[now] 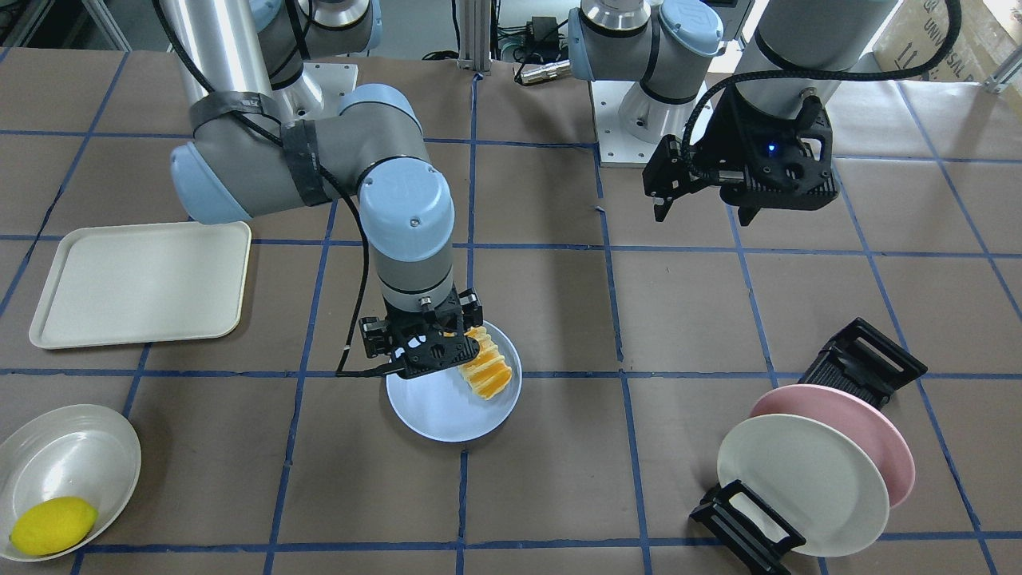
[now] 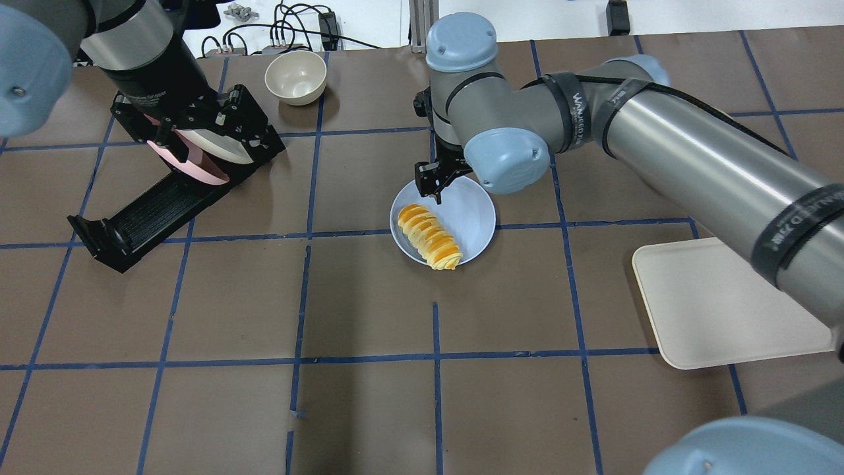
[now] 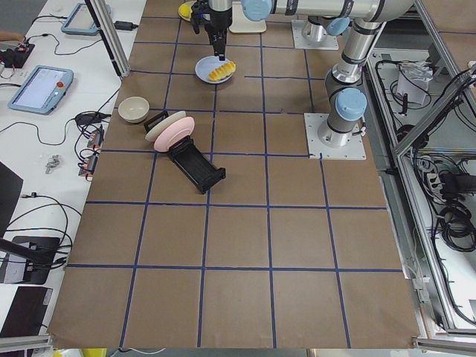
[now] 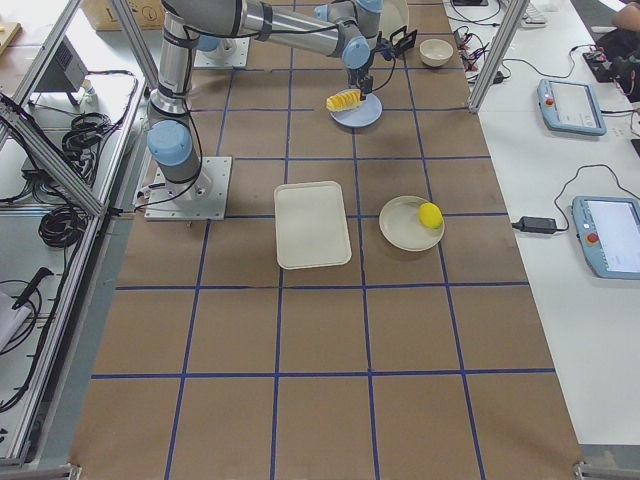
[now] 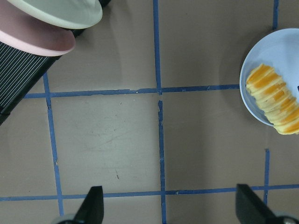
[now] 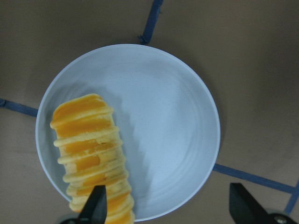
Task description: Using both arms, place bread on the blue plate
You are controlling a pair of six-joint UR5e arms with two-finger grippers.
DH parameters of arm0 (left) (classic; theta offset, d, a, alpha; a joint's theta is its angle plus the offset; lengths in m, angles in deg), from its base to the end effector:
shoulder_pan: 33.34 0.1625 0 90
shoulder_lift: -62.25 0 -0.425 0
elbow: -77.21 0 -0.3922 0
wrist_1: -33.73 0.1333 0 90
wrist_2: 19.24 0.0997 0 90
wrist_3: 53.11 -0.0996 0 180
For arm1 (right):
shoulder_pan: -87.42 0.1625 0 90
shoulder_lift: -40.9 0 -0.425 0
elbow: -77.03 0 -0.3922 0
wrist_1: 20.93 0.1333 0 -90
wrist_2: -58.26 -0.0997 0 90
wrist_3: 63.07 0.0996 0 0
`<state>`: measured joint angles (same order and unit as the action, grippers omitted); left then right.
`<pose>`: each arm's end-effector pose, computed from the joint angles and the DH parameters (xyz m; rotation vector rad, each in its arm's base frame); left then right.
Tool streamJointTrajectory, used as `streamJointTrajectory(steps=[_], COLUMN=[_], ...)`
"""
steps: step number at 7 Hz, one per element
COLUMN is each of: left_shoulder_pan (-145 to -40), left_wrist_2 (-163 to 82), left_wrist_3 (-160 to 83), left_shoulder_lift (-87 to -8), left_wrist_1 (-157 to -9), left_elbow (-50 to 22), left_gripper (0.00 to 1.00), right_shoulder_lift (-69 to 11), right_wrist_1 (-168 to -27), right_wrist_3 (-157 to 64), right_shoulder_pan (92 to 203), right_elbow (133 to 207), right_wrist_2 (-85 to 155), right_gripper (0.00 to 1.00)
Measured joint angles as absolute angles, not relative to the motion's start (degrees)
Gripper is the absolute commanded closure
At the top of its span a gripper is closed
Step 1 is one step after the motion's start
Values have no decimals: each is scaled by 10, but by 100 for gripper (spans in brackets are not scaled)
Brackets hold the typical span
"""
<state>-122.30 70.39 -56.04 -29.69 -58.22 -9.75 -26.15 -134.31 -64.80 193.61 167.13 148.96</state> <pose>-0.1248 -0.5071 0.4937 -0.0516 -3.1341 -0.0229 0.3016 -0.5652 0.3013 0.4875 -3.0920 0.0113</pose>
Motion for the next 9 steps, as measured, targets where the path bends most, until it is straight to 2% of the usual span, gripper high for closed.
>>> streamJointTrajectory(steps=[2, 5, 7, 9], left_shoulder_pan=[-1223, -1222, -1221, -1222], left_wrist_2=[703, 705, 706, 710], left_wrist_3=[-561, -562, -565, -573], left_shoulder_lift=[-297, -298, -301, -305], left_wrist_1=[-581, -583, -591, -601], left_elbow=[-96, -91, -80, -71], left_gripper=[0, 0, 0, 0], right_shoulder_lift=[-354, -499, -543, -553], right_wrist_1=[-1319, -1182, -1149, -1150], right_wrist_3=[-678, -703, -702, -701], right_shoulder_pan=[1860, 1770, 1761, 1760], right_elbow=[1709, 1733, 1763, 1792], right_wrist_2=[1487, 1488, 1481, 1464], right_gripper=[1, 0, 0, 0])
